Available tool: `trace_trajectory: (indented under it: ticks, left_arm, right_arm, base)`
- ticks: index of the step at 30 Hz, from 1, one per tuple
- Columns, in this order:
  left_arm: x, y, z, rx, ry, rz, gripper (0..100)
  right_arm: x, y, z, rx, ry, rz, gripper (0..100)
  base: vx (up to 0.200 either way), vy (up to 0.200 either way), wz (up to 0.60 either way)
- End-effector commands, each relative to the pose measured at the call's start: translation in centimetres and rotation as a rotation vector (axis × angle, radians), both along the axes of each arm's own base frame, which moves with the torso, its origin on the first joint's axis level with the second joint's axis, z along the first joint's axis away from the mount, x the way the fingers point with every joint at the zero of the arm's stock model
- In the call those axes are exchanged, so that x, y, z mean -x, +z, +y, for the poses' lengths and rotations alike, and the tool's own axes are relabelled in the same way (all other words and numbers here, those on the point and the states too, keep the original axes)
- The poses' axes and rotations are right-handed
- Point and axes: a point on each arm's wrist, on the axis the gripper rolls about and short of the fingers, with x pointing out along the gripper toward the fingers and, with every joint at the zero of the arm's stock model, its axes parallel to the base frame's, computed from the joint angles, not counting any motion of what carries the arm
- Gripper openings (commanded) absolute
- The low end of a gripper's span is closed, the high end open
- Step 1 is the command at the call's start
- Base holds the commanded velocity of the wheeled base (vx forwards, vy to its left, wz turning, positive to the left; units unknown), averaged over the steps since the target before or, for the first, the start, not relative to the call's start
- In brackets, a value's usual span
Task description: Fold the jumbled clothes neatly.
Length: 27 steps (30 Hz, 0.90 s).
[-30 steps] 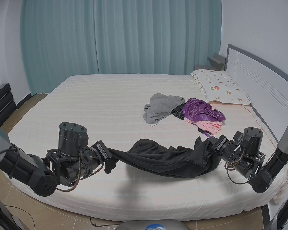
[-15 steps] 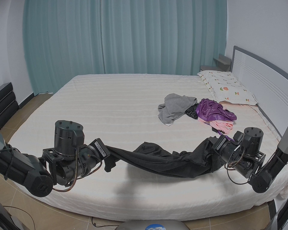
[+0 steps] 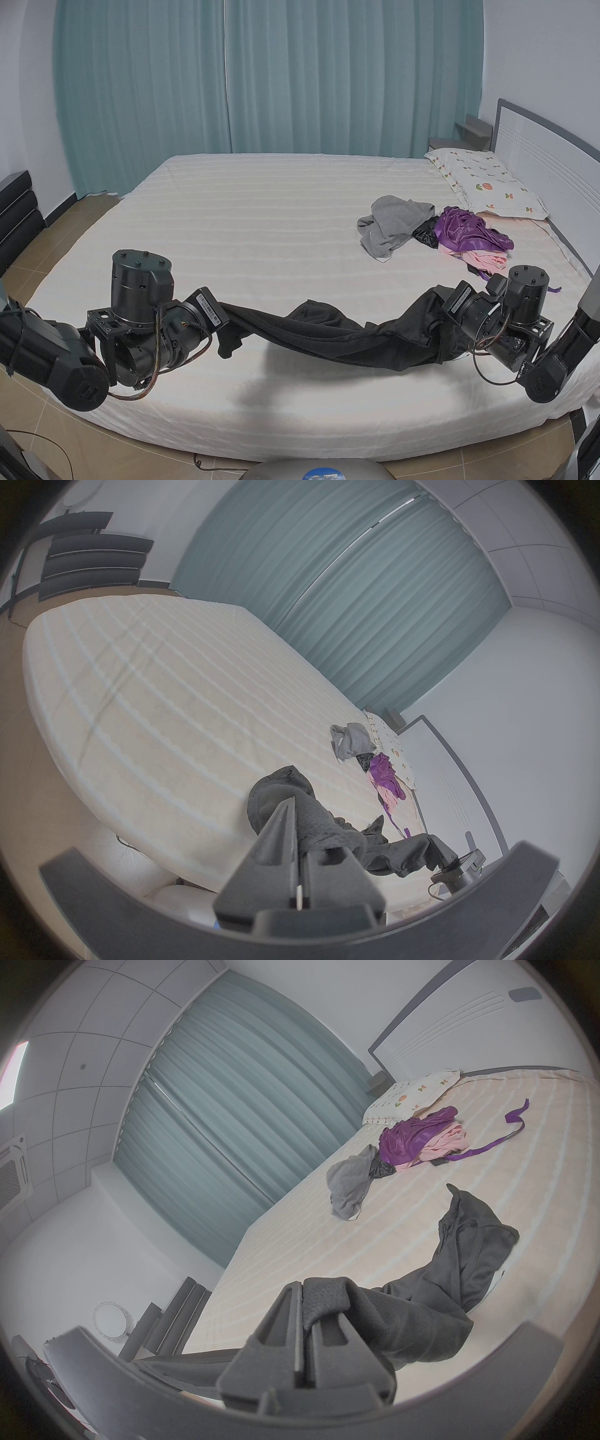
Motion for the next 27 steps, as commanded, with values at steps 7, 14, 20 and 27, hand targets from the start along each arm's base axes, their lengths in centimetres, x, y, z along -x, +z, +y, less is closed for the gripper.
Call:
trace_trajectory:
  ticks: [7,14,20,27]
  left_arm:
    - [0.0,0.0,0.0,0.002,-0.001,-0.001,0]
    - [0.1,0.1,0.0,0.003,-0.001,-0.003,0]
    - [0.2,0.0,0.1,-0.002,0.002,0.003,0]
    - [1.1,-0.5,0.3,0.002,0.003,0.024,0]
  right_arm:
    - [0.0,0.0,0.0,0.0,0.001,-0.001,0]
    - [0.1,0.2,0.0,-0.003,0.001,-0.006,0]
    - [0.0,0.2,-0.1,-0.007,0.001,-0.016,0]
    - [0.8,0.0,-0.4,-0.002,0.003,-0.003,0]
  base:
    - [0.0,0.2,0.0]
    - [0.0,0.2,0.0]
    - [0.0,0.067,0.0]
    - [0.0,0.0,0.0]
